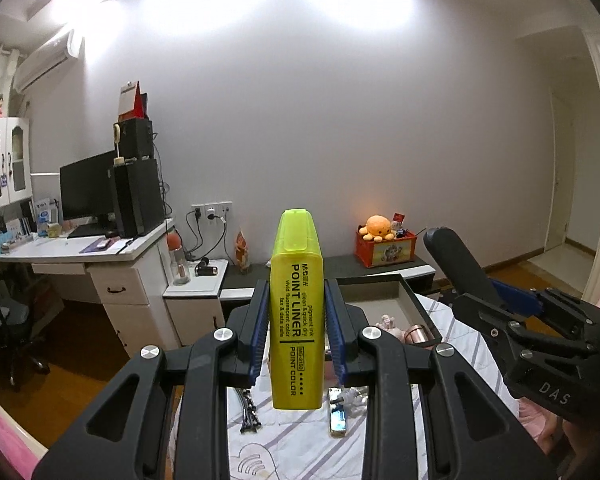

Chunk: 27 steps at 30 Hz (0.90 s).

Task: Organize rigid objects
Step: 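Lift the highlighter and remote and carry both over the pink box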

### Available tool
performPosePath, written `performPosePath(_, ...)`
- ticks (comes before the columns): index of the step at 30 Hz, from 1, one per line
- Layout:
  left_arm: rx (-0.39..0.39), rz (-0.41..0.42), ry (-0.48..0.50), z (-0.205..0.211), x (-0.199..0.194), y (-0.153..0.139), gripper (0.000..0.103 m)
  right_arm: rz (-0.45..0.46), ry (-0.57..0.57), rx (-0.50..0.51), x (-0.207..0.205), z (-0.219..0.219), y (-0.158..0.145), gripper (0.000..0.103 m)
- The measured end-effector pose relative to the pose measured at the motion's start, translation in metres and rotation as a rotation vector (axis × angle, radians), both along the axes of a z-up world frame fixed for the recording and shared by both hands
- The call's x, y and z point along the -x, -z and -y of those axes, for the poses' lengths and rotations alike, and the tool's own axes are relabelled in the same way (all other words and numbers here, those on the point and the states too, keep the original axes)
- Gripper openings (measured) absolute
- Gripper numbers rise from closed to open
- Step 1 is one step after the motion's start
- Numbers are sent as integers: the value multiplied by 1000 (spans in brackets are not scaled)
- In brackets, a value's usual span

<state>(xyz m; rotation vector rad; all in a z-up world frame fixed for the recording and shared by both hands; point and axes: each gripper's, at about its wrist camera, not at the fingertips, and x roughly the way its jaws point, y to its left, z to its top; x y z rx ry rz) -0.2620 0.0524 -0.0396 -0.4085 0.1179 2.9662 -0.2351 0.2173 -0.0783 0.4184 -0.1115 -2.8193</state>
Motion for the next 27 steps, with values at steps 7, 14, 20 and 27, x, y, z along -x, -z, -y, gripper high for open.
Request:
performPosePath(7, -4, -18, -23, -4, 24, -5, 27, 8, -5, -2, 22, -5, 3, 45)
performPosePath(14, 27, 8, -42, -12, 69, 3, 27, 38, -10, -3, 65, -13, 10, 45)
performPosePath(20, 46, 94, -20, -22, 129, 27, 27, 98, -18, -21, 115, -16, 26, 45)
performPosePath(27, 54, 276, 58, -42, 203, 81, 27, 230, -33, -59, 179, -12, 64, 45)
